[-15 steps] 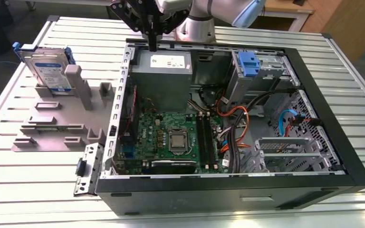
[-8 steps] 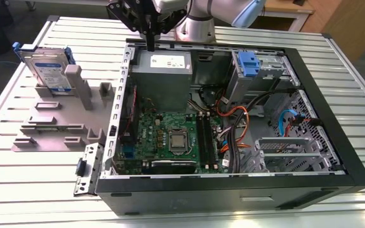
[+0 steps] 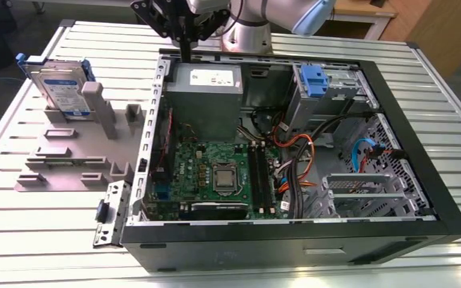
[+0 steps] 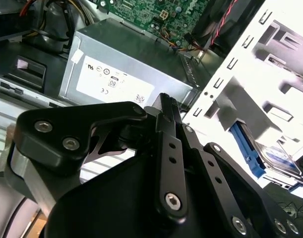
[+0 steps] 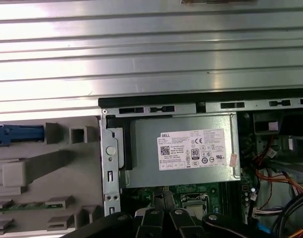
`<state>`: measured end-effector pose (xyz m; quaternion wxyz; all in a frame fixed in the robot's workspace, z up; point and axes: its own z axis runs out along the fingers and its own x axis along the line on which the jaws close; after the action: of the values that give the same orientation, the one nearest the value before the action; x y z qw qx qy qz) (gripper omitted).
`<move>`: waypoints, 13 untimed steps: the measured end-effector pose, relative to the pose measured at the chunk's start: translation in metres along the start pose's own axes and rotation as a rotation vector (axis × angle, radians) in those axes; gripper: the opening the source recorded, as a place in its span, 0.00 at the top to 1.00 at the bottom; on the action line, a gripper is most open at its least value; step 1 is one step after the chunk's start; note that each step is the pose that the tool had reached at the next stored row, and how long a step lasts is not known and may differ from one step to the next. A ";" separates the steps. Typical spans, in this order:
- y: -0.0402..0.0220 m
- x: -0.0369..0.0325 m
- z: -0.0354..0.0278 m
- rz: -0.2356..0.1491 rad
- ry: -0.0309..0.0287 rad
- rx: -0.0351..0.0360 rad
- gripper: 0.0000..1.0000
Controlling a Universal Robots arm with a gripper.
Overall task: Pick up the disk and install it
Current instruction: 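Reach for the disk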
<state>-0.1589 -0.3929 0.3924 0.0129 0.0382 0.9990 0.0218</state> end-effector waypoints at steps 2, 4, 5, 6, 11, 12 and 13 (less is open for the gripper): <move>0.0006 0.0014 0.0000 0.000 0.0009 0.0002 0.89; 0.0007 0.0033 -0.0001 0.000 0.0018 0.0004 0.89; 0.0007 0.0041 0.0000 0.000 0.0020 0.0003 0.89; 0.0007 0.0045 0.0000 0.000 0.0020 0.0003 0.89; 0.0006 0.0053 0.0000 0.000 0.0020 0.0002 0.89; 0.0005 0.0060 0.0000 0.000 0.0020 0.0002 0.89; 0.0004 0.0072 0.0000 0.000 0.0022 0.0004 0.89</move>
<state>-0.1660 -0.3920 0.3923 0.0118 0.0382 0.9990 0.0216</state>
